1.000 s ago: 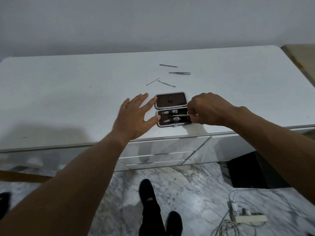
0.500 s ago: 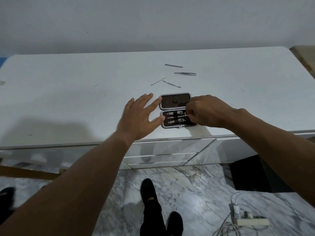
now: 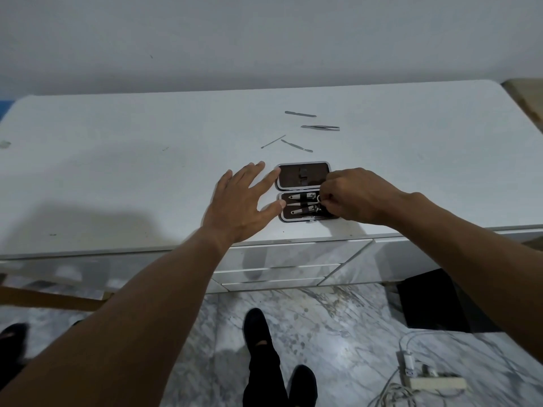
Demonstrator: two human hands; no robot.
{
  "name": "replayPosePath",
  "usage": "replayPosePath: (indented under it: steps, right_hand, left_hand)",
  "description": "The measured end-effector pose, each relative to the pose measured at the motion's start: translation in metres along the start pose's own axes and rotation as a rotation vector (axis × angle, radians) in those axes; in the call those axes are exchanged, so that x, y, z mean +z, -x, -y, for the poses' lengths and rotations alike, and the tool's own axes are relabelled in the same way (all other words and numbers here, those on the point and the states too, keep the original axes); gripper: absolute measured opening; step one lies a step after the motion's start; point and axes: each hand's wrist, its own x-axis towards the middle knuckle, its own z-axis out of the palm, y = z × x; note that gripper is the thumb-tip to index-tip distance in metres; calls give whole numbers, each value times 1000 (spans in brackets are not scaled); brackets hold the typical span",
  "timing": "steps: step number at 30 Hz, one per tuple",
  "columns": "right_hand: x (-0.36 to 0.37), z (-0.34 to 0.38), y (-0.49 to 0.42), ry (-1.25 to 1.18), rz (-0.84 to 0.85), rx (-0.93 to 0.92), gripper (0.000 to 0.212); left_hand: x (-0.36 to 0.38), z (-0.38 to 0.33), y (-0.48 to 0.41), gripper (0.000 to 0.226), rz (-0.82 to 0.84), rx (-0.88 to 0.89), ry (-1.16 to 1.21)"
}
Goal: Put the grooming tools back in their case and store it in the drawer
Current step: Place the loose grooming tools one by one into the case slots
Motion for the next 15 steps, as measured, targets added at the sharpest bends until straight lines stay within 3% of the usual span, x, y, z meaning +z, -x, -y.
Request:
replayPosePath:
  steps: [15]
  right_hand:
    - [5,-6,-2,-128,-14,28,15]
  left_hand:
    - [-2,0,0,69,24,15,-11]
